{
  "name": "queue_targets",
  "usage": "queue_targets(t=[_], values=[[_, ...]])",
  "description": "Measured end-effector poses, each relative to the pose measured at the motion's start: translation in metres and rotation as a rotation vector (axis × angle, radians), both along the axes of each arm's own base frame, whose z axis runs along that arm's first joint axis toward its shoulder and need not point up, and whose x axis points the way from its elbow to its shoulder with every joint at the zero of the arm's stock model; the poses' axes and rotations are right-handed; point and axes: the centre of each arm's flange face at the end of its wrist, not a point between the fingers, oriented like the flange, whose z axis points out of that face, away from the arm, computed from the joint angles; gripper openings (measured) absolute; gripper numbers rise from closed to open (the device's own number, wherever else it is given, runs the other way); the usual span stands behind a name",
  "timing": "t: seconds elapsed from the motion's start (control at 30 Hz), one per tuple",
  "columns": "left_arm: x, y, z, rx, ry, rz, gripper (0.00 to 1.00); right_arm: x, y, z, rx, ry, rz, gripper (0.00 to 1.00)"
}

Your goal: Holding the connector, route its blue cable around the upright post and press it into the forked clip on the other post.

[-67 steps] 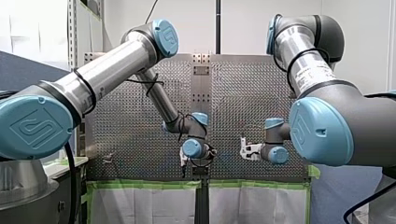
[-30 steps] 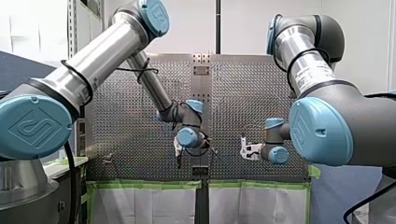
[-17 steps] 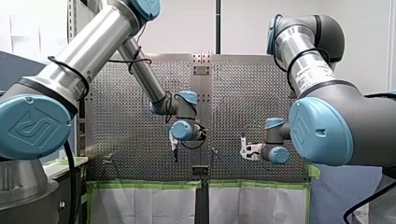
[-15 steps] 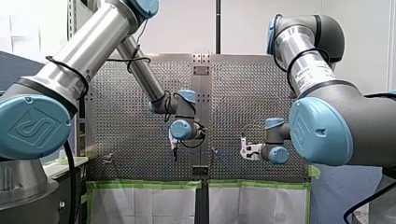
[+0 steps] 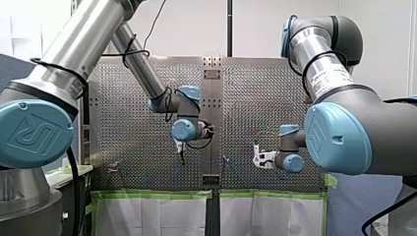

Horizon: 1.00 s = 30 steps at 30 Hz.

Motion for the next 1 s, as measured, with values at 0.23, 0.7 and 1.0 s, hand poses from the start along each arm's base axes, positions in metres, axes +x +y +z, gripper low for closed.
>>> queue_targets(t=[0.23,0.7,1.0], values=[[-0.019,0.014,0.012,-0.029,0.006,0.001,1.00,0.000,0.000,0.000,0.000,0.000,0.000,0.00],[-0.041,0.048,0.038,-0.151,-0.050,0.037,1.00,0.000,0.000,0.000,0.003,0.001,0.000,0.00],[-0.061,0.070,0.050,-0.171,-0.084,0.054,1.00,0.001,0.002,-0.001,0.007,0.002,0.003,0.00]])
